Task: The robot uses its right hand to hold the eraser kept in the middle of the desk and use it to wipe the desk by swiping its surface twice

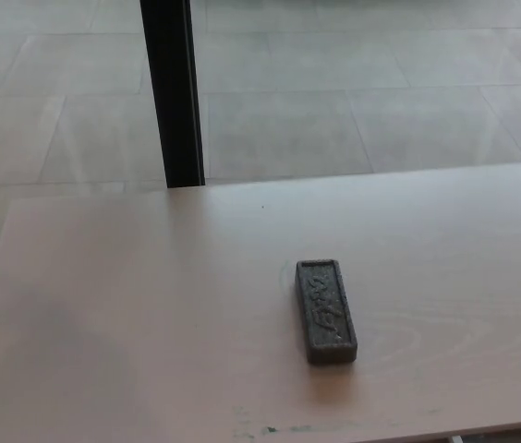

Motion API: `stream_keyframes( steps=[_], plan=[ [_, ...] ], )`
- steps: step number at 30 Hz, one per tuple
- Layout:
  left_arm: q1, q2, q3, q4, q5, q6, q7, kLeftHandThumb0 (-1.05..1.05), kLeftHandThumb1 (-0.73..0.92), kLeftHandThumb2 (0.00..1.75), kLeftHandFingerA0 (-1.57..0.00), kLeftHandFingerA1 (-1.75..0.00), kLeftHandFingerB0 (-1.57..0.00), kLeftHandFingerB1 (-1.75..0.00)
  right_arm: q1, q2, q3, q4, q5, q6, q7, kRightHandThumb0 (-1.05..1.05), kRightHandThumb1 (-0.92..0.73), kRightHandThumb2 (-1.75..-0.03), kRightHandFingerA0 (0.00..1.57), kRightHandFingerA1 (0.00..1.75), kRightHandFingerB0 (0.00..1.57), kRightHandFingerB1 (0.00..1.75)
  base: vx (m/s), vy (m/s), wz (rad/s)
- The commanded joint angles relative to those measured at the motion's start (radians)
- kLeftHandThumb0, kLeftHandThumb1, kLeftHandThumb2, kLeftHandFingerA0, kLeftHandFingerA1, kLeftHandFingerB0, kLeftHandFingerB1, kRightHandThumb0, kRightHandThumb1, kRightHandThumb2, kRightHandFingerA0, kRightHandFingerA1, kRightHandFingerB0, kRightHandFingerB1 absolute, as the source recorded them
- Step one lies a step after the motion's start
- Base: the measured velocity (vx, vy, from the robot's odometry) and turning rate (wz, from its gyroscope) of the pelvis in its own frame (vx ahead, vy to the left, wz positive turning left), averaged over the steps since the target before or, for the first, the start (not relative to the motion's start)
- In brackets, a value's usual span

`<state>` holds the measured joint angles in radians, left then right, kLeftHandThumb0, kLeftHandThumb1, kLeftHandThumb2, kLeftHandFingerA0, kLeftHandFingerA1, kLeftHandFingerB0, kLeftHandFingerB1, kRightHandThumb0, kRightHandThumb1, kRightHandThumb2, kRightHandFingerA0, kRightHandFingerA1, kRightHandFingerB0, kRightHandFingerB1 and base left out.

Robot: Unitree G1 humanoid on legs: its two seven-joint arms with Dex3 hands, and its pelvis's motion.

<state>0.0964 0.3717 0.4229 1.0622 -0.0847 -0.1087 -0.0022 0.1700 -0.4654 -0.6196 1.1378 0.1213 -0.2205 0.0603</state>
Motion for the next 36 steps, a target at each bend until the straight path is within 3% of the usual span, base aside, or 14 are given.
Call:
stream_keyframes(
  steps=[1, 6, 13, 17, 19, 22, 23, 26, 27, 29, 30, 31, 35, 36],
  plan=[
    [-0.018, 0.027, 0.064, 0.048, -0.076, -0.053, -0.027, -0.29, 0.49, 0.54, -0.72, -0.71, -0.71, -0.6, -0.051, -0.047, -0.11, -0.007, 0.138, -0.112, 0.012, -0.54, -0.51, -0.56, 1.02, 0.85, 0.6, 0.61, 0.0, 0.0, 0.0],
    [-0.019, 0.024, 0.067, 0.051, -0.067, -0.056, -0.015, -0.31, 0.49, 0.54, -0.72, -0.71, -0.71, -0.61, -0.139, -0.095, -0.153, -0.085, 0.173, -0.101, 0.035, -0.56, -0.53, -0.58, 0.89, 0.71, 0.54, 0.56, 0.0, 0.0, 0.0],
    [-0.011, 0.031, 0.053, 0.058, -0.058, -0.078, -0.017, -0.35, 0.5, 0.55, -0.74, -0.72, -0.74, -0.62, -0.345, -0.156, -0.144, -0.307, 0.188, -0.015, -0.026, -0.59, -0.69, -0.61, 1.02, 0.6, 0.57, 0.51, 0.0, 0.0, 0.0],
    [-0.022, 0.036, 0.048, 0.084, -0.055, -0.078, -0.013, -0.38, 0.51, 0.55, -0.77, -0.73, -0.75, -0.62, -0.468, -0.154, -0.107, -0.442, 0.179, 0.062, -0.087, -0.68, -0.72, -0.63, 1.24, 0.88, 0.8, 0.6, 0.0, 0.0, 0.0],
    [-0.031, 0.039, 0.045, 0.105, -0.052, -0.084, -0.005, -0.4, 0.51, 0.55, -0.82, -0.75, -0.76, -0.63, -0.568, -0.139, -0.064, -0.538, 0.172, 0.134, -0.127, -0.56, -0.75, -0.62, 1.04, 1.24, 0.77, 0.54, 0.0, 0.0, 0.0],
    [-0.035, 0.04, 0.039, 0.11, -0.047, -0.084, 0.004, -0.39, 0.51, 0.55, -0.81, -0.75, -0.77, -0.63, -0.643, -0.117, -0.023, -0.638, 0.165, 0.208, -0.171, -0.48, -0.76, -0.63, 0.99, 1.27, 0.75, 0.5, 0.0, 0.0, 0.0],
    [-0.029, 0.04, 0.037, 0.102, -0.047, -0.089, 0.001, -0.4, 0.52, 0.55, -0.79, -0.73, -0.74, -0.62, -0.707, -0.1, 0.029, -0.691, 0.152, 0.217, -0.163, -0.27, -0.78, -0.68, 0.85, 1.63, 0.7, 0.59, 0.0, 0.0, 0.0],
    [-0.029, 0.041, 0.036, 0.1, -0.05, -0.086, 0.002, -0.4, 0.52, 0.55, -0.8, -0.73, -0.74, -0.62, -0.756, -0.081, 0.079, -0.764, 0.15, 0.256, -0.161, -0.23, -0.8, -0.69, 0.85, 1.66, 0.7, 0.63, 0.0, 0.0, 0.0],
    [-0.035, 0.043, 0.043, 0.11, -0.059, -0.091, -0.015, -0.46, 0.4, 0.81, -0.8, -0.81, -0.71, -0.72, -0.825, -0.048, 0.128, -0.817, 0.185, 0.283, -0.13, -0.37, -0.58, -1.0, 1.18, 1.36, 0.75, 0.92, 0.0, 0.0, 0.0],
    [-0.04, 0.042, 0.035, 0.114, -0.051, -0.087, -0.002, -0.47, 0.41, 0.83, -0.79, -0.81, -0.68, -0.72, -0.869, -0.02, 0.192, -0.894, 0.198, 0.352, -0.106, -0.42, -0.58, -0.99, 1.24, 1.41, 0.76, 1.07, 0.0, 0.0, 0.0],
    [-0.039, 0.04, 0.036, 0.111, -0.053, -0.087, -0.003, -0.47, 0.41, 0.83, -0.79, -0.81, -0.68, -0.72, -0.89, -0.005, 0.22, -0.919, 0.213, 0.384, -0.087, -0.42, -0.58, -0.99, 1.24, 1.41, 0.76, 1.07, 0.0, 0.0, 0.0],
    [-0.037, 0.04, 0.035, 0.11, -0.052, -0.09, -0.001, -0.48, 0.41, 0.83, -0.79, -0.81, -0.7, -0.72, -0.892, -0.001, 0.232, -0.927, 0.211, 0.387, -0.079, -0.34, -0.74, -0.74, 0.96, 1.75, 0.68, 1.26, 0.0, 0.0, 0.0],
    [-0.035, 0.038, 0.029, 0.105, -0.05, -0.092, -0.002, -0.46, 0.41, 0.84, -0.79, -0.8, -0.68, -0.71, -0.911, 0.037, 0.304, -0.976, 0.213, 0.442, -0.048, -0.31, -0.75, -0.77, 0.96, 1.75, 0.69, 1.29, 0.0, 0.0, 0.0],
    [-0.034, 0.04, 0.024, 0.103, -0.044, -0.091, -0.002, -0.43, 0.57, 0.56, -0.78, -0.72, -0.72, -0.61, -0.914, 0.075, 0.342, -0.993, 0.204, 0.445, -0.051, -0.35, -0.7, -0.74, 0.9, 1.75, 0.66, 1.36, 0.0, 0.0, 0.0]
  ],
)
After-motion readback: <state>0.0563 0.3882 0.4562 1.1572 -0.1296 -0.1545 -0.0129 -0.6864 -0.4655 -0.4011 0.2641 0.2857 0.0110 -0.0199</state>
